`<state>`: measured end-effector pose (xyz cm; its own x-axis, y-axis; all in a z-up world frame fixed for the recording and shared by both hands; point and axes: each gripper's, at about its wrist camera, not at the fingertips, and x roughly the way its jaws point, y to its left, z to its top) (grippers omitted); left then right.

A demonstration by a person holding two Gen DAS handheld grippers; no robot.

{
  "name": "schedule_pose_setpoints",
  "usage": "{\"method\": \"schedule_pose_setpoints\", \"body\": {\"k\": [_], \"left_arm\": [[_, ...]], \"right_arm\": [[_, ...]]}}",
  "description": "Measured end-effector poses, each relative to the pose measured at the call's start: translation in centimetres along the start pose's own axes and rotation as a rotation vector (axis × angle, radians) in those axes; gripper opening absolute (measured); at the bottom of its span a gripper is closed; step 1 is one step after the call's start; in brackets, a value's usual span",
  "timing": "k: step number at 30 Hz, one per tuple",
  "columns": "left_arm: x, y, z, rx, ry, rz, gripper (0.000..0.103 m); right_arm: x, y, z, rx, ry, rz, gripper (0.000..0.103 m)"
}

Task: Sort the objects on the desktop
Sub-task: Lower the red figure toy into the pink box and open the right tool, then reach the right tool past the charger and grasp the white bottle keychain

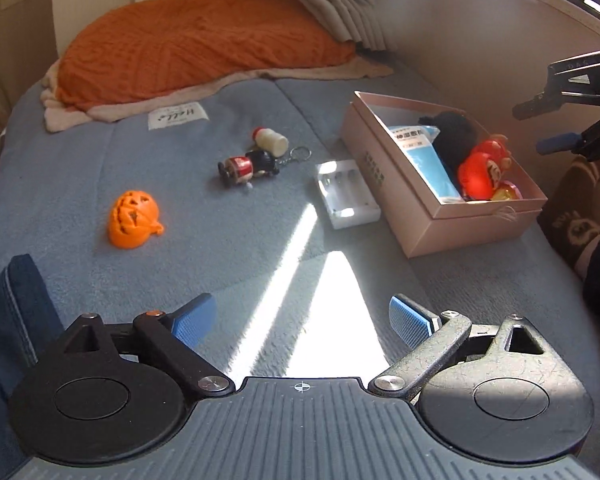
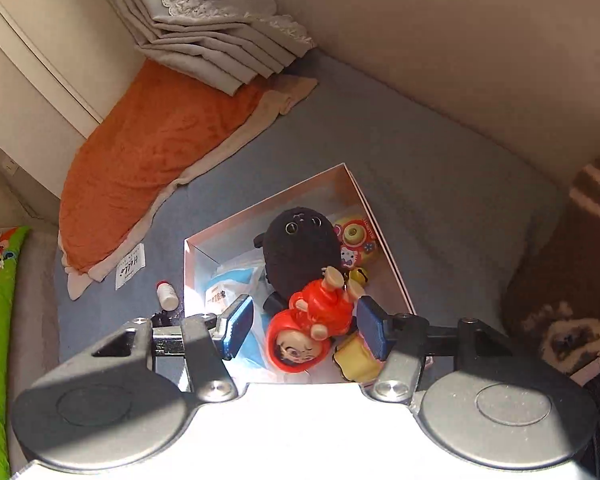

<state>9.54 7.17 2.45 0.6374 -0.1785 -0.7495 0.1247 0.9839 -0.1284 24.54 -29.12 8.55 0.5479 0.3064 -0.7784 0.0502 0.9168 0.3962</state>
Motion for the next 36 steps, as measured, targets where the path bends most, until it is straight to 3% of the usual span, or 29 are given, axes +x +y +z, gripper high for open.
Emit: {"method": "schedule_pose_setpoints", "body": {"k": [4,7,10,14,15,17,19,22,25,29,30,32,36], "left_arm": [[0.9,1.4,-0.2,-0.036,0.006,0.025,0.098],[1.7,2.6,0.6,-0.078,-0.013,0.081,0.1],[2.2,4.5,1.5,-0.138,-0.06,0.174,0.1],[2.7,6.9,1.4,-0.251,-0.063,0.211,0.1],[2.7,7.1,1.4,-0.257,-0.066,0.222,0.1],[2.3,7.2,1.4,-0.26,-0.101,0.268,0.1],[1.5,7.4,1.5,-0.272,-0.157,0.317,0.1],[0.5,8.3,1.7,-0.315,-0.214,0.353,0.101],[0.3,9.4,1.6,-0.377,-0.209,0.344,0.101],[0.8,10.1,1.5,-0.416,-0.182,0.35,0.101],[0.9,10.1,1.5,-0.417,-0.181,0.35,0.101],[1.0,10.1,1.4,-0.415,-0.176,0.349,0.101],[1.4,10.3,1.3,-0.427,-0.154,0.348,0.101]], "right_arm": [[0.2,0.7,-1.4,-0.061,0.019,-0.057,0.064],[0.4,2.8,-2.6,-0.164,0.028,-0.076,0.074],[0.6,6.6,-3.9,-0.317,0.019,-0.071,0.086],[1.9,12.7,-5.6,-0.504,-0.011,-0.043,0.088],[2.6,14.4,-6.3,-0.562,-0.018,-0.054,0.086],[4.4,17.4,-8.1,-0.705,-0.038,-0.098,0.064],[6.8,20.2,-11.0,-0.867,-0.07,-0.16,0.054],[10.6,22.4,-16.3,-1.084,-0.118,-0.283,0.041],[13.9,22.7,-20.2,-1.243,-0.14,-0.37,0.033],[16.5,22.5,-20.9,-1.284,-0.166,-0.445,0.033],[16.8,22.4,-20.6,-1.276,-0.146,-0.438,0.029],[16.8,22.1,-20.1,-1.255,-0.106,-0.414,0.012],[14.3,21.3,-20.8,-1.237,-0.059,-0.323,0.008]]}}
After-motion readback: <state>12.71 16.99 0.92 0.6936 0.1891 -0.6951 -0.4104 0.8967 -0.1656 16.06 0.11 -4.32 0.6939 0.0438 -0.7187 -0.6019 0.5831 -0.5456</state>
